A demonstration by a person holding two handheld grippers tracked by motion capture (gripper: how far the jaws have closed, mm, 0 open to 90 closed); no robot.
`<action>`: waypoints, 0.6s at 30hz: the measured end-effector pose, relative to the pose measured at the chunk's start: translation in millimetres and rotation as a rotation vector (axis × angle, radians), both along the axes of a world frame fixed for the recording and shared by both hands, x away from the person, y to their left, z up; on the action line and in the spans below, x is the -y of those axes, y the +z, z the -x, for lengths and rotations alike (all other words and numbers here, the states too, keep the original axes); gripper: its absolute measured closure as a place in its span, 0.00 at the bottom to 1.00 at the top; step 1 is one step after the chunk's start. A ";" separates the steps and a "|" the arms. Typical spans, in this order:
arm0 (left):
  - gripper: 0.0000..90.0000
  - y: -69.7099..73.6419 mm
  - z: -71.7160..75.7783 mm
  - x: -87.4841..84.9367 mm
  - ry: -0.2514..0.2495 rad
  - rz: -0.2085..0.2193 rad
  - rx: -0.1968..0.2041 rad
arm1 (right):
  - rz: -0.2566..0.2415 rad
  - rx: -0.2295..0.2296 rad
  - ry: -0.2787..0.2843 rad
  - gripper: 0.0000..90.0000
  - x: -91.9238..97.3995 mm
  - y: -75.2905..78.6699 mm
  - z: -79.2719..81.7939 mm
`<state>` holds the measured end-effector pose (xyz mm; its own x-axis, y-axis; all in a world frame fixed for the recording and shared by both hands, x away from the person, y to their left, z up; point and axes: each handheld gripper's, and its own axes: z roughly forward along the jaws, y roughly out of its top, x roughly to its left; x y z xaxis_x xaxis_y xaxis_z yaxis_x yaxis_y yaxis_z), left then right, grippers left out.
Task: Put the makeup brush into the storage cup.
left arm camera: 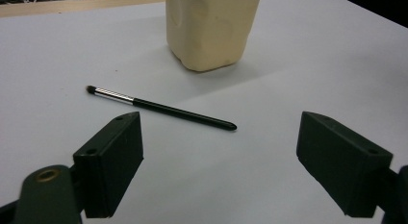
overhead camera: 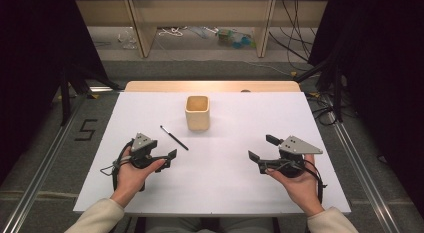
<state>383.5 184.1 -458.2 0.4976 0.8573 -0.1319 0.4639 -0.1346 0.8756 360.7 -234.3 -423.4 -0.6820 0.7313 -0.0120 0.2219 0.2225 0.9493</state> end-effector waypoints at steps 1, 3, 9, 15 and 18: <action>0.18 0.9 -0.9 -1.3 -0.004 -0.006 0.002 | 0.000 0.000 0.000 0.20 0.0 0.0 0.0; 0.18 2.2 -2.7 -2.3 0.008 0.000 0.003 | 0.001 0.000 0.000 0.20 0.1 -0.1 0.1; 0.18 5.9 -15.5 2.7 0.010 -0.021 -0.001 | 0.000 -0.002 -0.004 0.20 -0.6 -0.2 0.5; 0.18 5.4 -26.1 12.4 0.019 -0.039 -0.032 | -0.005 0.002 0.001 0.20 -0.7 -0.7 0.1; 0.18 5.2 -30.7 15.2 0.025 -0.067 -0.047 | 0.002 -0.003 -0.002 0.20 -0.4 -0.2 0.7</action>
